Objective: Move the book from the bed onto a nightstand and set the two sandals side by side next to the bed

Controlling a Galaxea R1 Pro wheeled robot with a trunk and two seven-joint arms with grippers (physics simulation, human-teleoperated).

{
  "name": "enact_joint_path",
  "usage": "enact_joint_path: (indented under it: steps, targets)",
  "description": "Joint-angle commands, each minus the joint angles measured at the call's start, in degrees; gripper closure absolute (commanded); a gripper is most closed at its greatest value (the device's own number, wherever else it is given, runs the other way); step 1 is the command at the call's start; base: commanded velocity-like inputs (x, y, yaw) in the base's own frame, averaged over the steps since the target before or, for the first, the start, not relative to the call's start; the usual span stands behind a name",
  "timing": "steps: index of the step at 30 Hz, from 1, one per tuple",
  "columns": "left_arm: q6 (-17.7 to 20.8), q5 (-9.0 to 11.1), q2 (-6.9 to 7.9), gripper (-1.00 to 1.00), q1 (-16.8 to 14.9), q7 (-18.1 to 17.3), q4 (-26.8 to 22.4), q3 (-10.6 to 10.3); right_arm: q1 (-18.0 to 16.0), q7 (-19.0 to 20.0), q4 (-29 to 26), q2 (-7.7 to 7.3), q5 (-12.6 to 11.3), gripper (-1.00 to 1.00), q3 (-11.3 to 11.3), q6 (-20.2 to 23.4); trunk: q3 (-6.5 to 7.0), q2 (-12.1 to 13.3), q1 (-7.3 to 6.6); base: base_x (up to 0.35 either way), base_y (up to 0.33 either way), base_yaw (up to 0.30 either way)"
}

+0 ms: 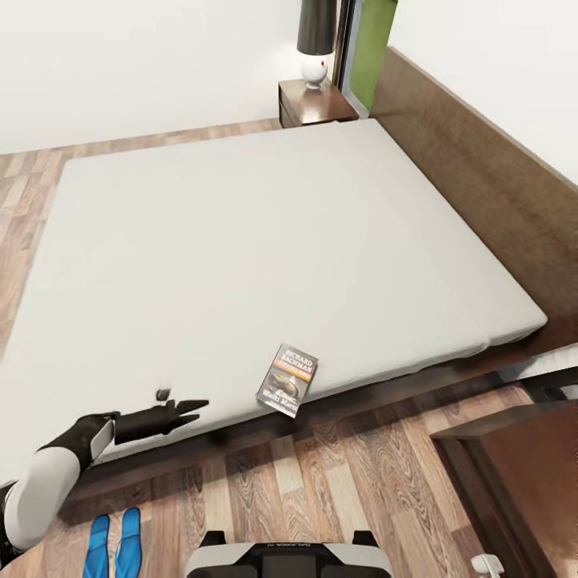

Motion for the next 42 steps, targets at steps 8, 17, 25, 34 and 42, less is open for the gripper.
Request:
enact_joint_path:
  steps: [8,17,25,34,42]
  targets:
    - [-13.78,-1.93,-0.34,-1.00,5.18,-1.85,6.77,0.21,-0.02,0.30,0.05,-0.03,-0.36,-1.00,0.13,0.15,1.41,3.19,-1.76,0.000,0.000,0.000]
    - [-28.51,-1.88,-0.36,-1.00,19.05,-1.61,7.19,0.20,-0.02,0.21,0.05,-0.05,-0.37,-1.00,0.11,0.15,3.03,6.80,-3.73,0.000,0.000,0.000]
    - [-34.88,-0.65,-0.07,-1.00,24.09,0.46,7.22,0.57,-0.02,0.16,0.05,-0.02,-0.43,-1.00,0.06,0.15,4.46,10.01,-5.49,0.000,0.000,0.000]
    - [-35.68,14.11,3.00,-1.00,26.25,2.73,7.22,0.72,-0.02,0.15,0.05,-0.04,-0.44,-1.00,0.05,0.15,6.08,13.62,-7.47,0.000,0.000,0.000]
    - [-35.62,16.68,3.58,-1.00,26.78,2.79,7.19,0.73,-0.02,0.12,0.05,-0.03,-0.44,-1.00,0.05,0.15,6.80,15.22,-8.34,0.000,0.000,0.000]
